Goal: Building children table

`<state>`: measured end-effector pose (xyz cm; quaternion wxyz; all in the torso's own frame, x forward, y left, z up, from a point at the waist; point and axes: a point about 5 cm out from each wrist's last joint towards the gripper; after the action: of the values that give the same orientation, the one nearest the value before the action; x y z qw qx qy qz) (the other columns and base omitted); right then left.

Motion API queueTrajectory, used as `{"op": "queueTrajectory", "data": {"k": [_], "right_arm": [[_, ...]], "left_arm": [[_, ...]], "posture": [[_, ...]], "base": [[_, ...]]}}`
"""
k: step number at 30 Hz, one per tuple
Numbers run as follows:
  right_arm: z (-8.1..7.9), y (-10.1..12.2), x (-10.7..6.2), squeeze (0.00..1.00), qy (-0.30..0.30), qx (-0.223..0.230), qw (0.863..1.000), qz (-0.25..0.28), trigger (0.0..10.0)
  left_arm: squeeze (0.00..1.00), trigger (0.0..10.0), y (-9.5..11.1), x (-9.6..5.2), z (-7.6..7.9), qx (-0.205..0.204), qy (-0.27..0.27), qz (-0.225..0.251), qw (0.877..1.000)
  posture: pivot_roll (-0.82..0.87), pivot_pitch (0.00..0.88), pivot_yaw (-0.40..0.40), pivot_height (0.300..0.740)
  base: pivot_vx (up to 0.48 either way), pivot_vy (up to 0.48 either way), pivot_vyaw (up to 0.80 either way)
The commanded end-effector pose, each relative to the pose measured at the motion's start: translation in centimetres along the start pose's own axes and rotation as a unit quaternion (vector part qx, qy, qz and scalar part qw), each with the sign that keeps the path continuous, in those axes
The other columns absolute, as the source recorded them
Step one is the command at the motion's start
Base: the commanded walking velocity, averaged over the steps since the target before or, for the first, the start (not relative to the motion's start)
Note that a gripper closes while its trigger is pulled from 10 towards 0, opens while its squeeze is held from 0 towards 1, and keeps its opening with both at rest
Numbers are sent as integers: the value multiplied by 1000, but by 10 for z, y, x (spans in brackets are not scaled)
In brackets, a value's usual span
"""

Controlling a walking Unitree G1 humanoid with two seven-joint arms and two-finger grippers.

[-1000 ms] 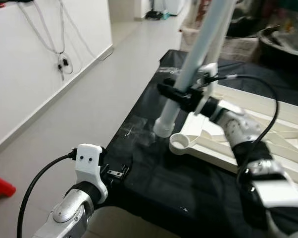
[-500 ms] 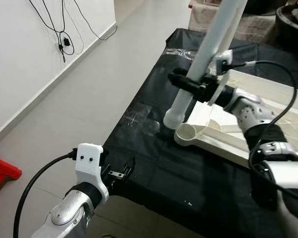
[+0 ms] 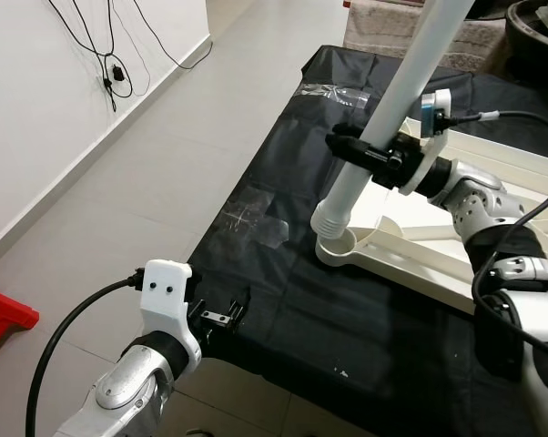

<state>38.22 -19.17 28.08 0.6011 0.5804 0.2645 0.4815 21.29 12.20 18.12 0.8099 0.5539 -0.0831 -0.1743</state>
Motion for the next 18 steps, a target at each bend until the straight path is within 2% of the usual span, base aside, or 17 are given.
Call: {"op": "queueTrajectory", "data": {"k": [1, 13, 18], "right_arm": [[-5, -17, -4, 0, 14, 18, 999, -34, 10000], [-9, -26, -3, 0, 26, 5, 998, -65, 10000], [-8, -26, -6, 0, 30, -17, 996, -86, 10000]], "left_arm": [[0, 10000, -2, -2, 0, -4, 2, -10, 1000], [0, 10000, -1, -2, 0, 1, 1, -10, 1000], [0, 10000, -2, -2, 0, 0, 3, -10, 1000]], "posture": [[183, 256, -29, 740], [185, 255, -27, 740], [184, 257, -31, 740]], "base": [[0, 0, 0], [0, 0, 0], [0, 0, 0]]}}
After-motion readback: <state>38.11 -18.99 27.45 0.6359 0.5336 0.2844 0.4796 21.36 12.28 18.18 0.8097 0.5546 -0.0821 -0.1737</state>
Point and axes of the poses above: a point about 5 cm out from each wrist's last joint towards the gripper, its own x axis pointing out of the wrist towards the gripper, its own y axis along the axis of the wrist's last joint, z = x × y, and after that the axes turned 13 degrees about -x, right-handed
